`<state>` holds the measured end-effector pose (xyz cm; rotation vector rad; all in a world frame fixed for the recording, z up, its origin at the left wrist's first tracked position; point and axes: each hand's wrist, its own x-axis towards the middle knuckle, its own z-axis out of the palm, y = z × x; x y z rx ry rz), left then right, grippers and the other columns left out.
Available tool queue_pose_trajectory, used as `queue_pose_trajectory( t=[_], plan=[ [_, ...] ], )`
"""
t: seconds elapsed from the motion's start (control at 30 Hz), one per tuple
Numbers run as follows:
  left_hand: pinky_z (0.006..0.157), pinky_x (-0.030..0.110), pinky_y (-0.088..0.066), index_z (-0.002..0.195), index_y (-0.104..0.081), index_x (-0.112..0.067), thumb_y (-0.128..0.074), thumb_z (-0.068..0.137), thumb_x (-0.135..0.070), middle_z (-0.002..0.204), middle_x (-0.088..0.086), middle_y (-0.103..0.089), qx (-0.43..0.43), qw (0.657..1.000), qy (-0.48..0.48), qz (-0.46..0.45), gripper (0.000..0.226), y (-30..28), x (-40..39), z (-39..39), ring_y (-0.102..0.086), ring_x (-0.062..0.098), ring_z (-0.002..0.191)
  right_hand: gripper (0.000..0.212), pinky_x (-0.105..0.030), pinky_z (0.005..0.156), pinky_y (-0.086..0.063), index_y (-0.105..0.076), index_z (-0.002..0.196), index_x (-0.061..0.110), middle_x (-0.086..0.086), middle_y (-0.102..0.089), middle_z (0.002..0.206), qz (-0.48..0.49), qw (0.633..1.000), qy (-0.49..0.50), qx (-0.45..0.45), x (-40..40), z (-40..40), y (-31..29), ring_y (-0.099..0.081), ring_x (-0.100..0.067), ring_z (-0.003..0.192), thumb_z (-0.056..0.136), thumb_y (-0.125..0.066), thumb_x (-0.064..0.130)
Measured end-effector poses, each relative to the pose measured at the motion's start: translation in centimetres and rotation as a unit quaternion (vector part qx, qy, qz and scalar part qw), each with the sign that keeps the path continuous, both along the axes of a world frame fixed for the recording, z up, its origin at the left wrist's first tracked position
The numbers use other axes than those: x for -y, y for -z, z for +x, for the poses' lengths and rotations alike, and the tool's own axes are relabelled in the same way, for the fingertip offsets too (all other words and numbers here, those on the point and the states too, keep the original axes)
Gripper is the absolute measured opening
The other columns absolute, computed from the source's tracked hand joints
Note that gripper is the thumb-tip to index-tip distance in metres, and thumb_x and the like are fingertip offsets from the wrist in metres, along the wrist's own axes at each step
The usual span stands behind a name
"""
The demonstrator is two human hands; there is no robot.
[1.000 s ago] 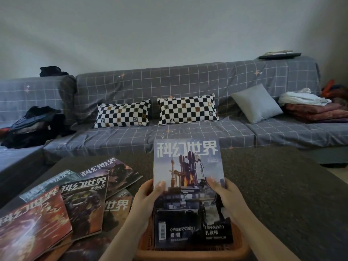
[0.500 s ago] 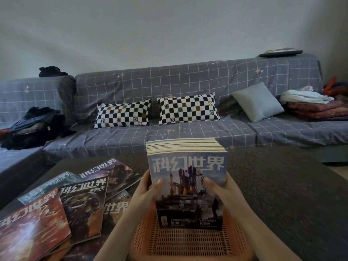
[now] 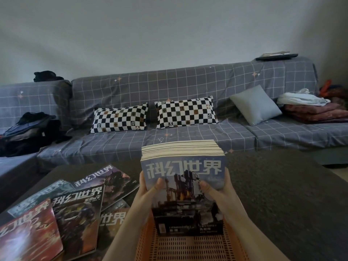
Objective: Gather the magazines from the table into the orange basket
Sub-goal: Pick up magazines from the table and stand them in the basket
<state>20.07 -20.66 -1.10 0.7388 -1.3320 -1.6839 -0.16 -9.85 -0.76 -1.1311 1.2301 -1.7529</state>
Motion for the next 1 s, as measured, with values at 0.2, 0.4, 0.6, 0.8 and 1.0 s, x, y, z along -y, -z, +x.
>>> queue_pose_trajectory(
  t=[0.2, 0.4, 0.6, 0.8, 1.0],
  plan=[
    [0.073, 0.032, -0.059, 0.144, -0.028, -0.031, -0.091, 0.042, -0.055, 0.110, 0.000, -0.072, 0.026, 1.000, 0.009, -0.004, 0.122, -0.1, 0.6, -0.4, -0.070, 0.024, 0.100, 0.058, -0.008, 0.064, -0.049, -0.041, 0.122, 0.043, 0.022, -0.069, 0.101, 0.016, 1.000, -0.011, -0.013, -0.2, 0.0, -0.4, -0.065, 0.004, 0.090, 0.073, -0.069, 0.028],
    [0.067, 0.026, -0.058, 0.137, -0.036, -0.025, -0.085, 0.060, -0.041, 0.109, 0.004, -0.072, 0.017, 1.000, -0.014, -0.015, 0.092, 0.1, 0.4, -0.9, -0.072, 0.022, 0.094, 0.059, -0.003, 0.060, -0.046, -0.040, 0.128, 0.034, 0.016, -0.063, 0.110, 0.038, 0.999, 0.009, -0.035, -0.1, -0.1, 0.0, -0.062, 0.011, 0.087, 0.078, -0.070, 0.025],
    [0.065, 0.023, -0.057, 0.126, -0.040, -0.029, -0.081, 0.060, -0.035, 0.116, 0.007, -0.065, 0.052, 0.998, -0.015, -0.034, 0.078, 0.7, 0.5, -0.9, -0.072, 0.018, 0.091, 0.074, 0.003, 0.051, -0.039, -0.031, 0.126, 0.035, 0.021, -0.056, 0.103, 0.097, 0.992, 0.017, -0.075, 0.6, -1.0, 0.8, -0.053, 0.027, 0.070, 0.070, -0.079, 0.031],
    [0.068, 0.027, -0.058, 0.132, -0.040, -0.023, -0.083, 0.058, -0.037, 0.115, 0.009, -0.067, 0.067, 0.997, -0.014, -0.033, 0.087, 1.0, 1.0, -1.0, -0.071, 0.020, 0.094, 0.081, 0.002, 0.047, -0.039, -0.031, 0.125, 0.045, 0.024, -0.057, 0.099, 0.125, 0.988, 0.042, -0.083, 0.8, -1.1, 0.9, -0.054, 0.026, 0.068, 0.061, -0.079, 0.043],
    [0.083, 0.037, -0.055, 0.121, -0.045, -0.038, -0.089, 0.037, -0.061, 0.115, -0.001, -0.065, 0.120, 0.991, -0.050, -0.021, 0.098, 1.2, 0.7, -1.0, -0.067, 0.021, 0.101, 0.082, 0.001, 0.043, -0.036, -0.032, 0.133, 0.037, 0.025, -0.053, 0.095, 0.146, 0.980, 0.068, -0.119, 0.5, -0.8, 0.9, -0.056, 0.012, 0.064, 0.065, -0.078, 0.047]
  ],
)
